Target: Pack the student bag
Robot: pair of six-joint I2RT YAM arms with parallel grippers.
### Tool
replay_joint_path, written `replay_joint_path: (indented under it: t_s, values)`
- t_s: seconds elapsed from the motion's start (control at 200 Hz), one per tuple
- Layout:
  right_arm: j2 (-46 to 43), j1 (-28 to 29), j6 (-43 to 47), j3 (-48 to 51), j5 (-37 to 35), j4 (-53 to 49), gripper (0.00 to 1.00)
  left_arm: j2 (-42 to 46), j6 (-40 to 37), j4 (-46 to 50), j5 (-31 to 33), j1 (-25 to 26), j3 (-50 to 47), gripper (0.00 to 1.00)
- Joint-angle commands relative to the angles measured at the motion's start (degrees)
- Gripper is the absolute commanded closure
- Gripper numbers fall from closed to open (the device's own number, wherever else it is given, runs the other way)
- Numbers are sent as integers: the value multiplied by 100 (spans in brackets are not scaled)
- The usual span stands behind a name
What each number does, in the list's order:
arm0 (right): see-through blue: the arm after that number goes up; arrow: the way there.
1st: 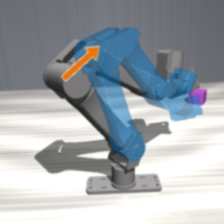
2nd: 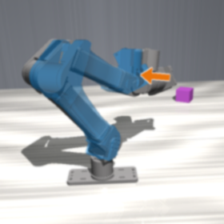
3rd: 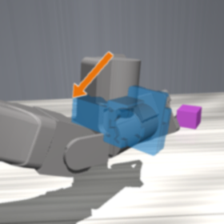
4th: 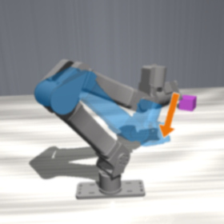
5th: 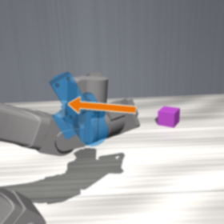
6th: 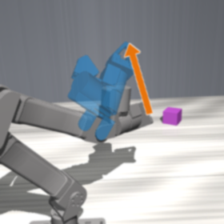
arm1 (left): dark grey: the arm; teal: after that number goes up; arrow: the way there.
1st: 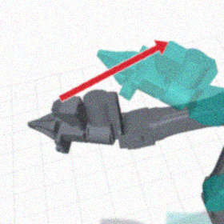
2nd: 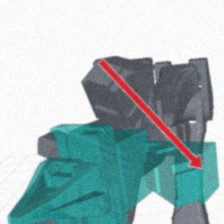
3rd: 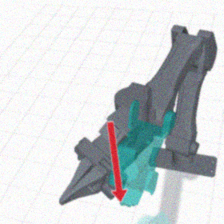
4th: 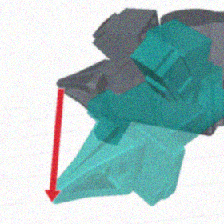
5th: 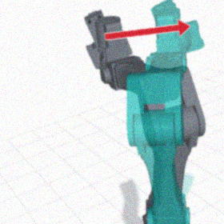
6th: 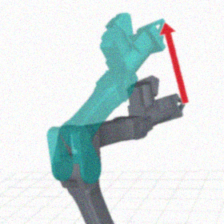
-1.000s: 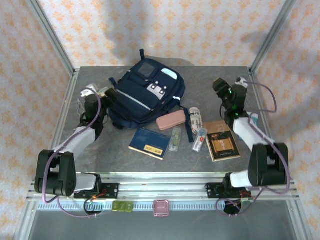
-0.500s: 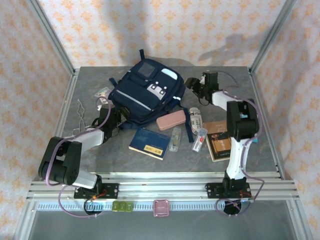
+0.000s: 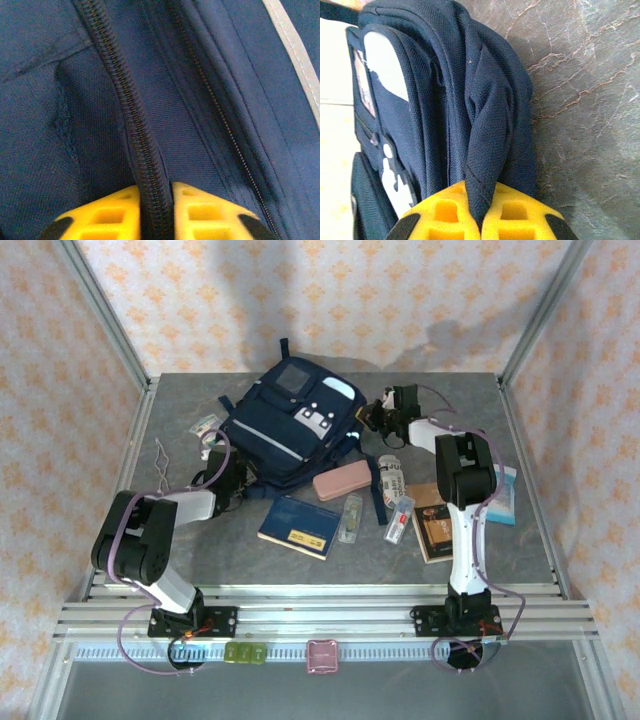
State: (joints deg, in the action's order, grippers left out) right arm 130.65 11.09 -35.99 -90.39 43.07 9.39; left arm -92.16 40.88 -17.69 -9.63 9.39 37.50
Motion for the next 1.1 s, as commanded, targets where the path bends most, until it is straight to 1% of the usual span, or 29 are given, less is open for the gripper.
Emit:
replay_joint_path:
  t_s: [0.0,0.085,0.16,0.26,0.36,0.38,0.45,0.551,0.661,0.716,0.786,0.871,0.966,1.011,1.096]
  values:
    - [-973,51,-468,402,372,471,100,-357,-205,513,5,65,371,88]
    - [-1625,-1,-949,810,334,799,100,-685,-364,747,125,72,799,93]
    - [-2134,-28,-1297,1074,237,809,100,-1043,-456,1005,230,72,1313,93]
    - [-2688,-53,-1534,1378,26,653,100,-1567,-606,1307,313,71,2021,94]
    - [-3317,-48,-1932,1916,-176,829,100,-2085,-696,1587,335,64,2713,95]
    - [-3457,-39,-2043,2060,-238,882,100,-2165,-855,1595,311,72,2819,95]
    - [-3917,-13,-2424,2582,-494,1214,100,-2356,-946,1596,251,77,3202,94]
    - [-4658,152,-2953,3299,-1132,1491,100,-2557,-1074,1585,103,99,3706,93]
    - [-5123,348,-3213,3664,-1936,1381,100,-2505,-1233,1645,-133,131,4107,86]
    - [-5243,385,-3381,3770,-2171,1380,100,-2254,-1282,1568,-254,165,4066,77]
    - [-5321,432,-3608,3848,-2384,1393,100,-1768,-1279,1323,-440,216,3762,66]
    - [-5438,526,-3831,3904,-2721,1344,100,-869,-1230,901,-673,294,3132,55]
    - [-5612,689,-3887,3872,-3295,1099,100,64,-1136,348,-906,468,2279,49]
    - [-5678,756,-3889,3846,-3518,994,100,454,-1122,80,-1005,608,1825,49]
    - [-5744,823,-3890,3836,-3698,916,100,1056,-1056,-622,-1154,970,972,47]
